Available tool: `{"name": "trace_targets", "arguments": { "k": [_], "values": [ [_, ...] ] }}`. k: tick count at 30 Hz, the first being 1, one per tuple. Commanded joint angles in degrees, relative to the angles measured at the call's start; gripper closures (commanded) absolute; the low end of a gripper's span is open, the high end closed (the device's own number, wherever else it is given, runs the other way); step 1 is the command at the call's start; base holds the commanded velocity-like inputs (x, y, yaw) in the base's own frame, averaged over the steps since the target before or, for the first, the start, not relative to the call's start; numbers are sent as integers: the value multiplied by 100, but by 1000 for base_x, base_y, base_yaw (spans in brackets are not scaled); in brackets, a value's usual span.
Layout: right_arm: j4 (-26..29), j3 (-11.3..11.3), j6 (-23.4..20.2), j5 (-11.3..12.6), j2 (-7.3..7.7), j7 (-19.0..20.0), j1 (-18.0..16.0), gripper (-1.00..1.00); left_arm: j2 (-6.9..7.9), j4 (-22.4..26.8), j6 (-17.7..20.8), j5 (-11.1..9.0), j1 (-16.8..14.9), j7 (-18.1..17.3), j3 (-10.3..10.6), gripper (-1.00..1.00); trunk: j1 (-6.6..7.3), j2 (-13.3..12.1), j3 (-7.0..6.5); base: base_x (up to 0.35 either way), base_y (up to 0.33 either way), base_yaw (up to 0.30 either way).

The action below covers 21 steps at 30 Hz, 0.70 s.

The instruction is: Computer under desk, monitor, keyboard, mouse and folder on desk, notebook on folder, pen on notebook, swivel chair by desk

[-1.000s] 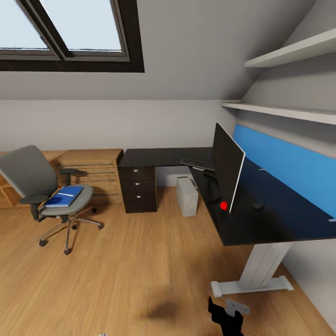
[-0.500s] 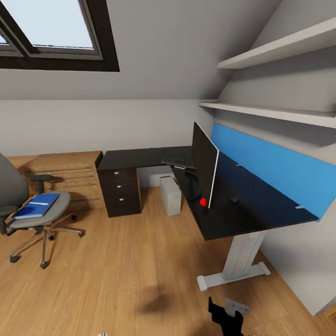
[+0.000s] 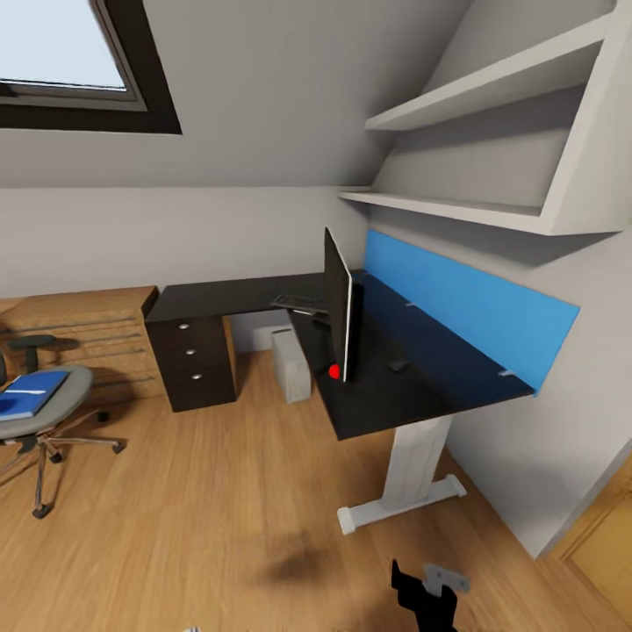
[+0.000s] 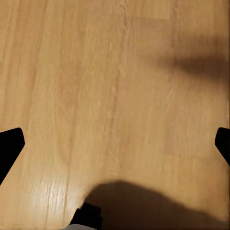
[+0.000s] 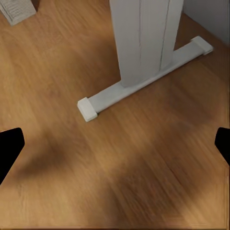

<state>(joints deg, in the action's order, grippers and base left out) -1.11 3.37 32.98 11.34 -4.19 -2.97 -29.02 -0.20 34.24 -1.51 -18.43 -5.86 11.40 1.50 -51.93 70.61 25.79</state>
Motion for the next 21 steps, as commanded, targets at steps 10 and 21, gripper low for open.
{"name": "trace_targets", "arguments": {
  "k": [10,21],
  "values": [
    [-11,32,2,-383,9,-6,45,-100,3,3,-18,-47,-2,20,17,-100,1,4,6,-33,-133,-3],
    [-12,36,21,-389,0,-10,45,-100,2,3,-17,-47,-2,27,10,-100,89,-157,-65,-1,-3,0]
  ]
}}
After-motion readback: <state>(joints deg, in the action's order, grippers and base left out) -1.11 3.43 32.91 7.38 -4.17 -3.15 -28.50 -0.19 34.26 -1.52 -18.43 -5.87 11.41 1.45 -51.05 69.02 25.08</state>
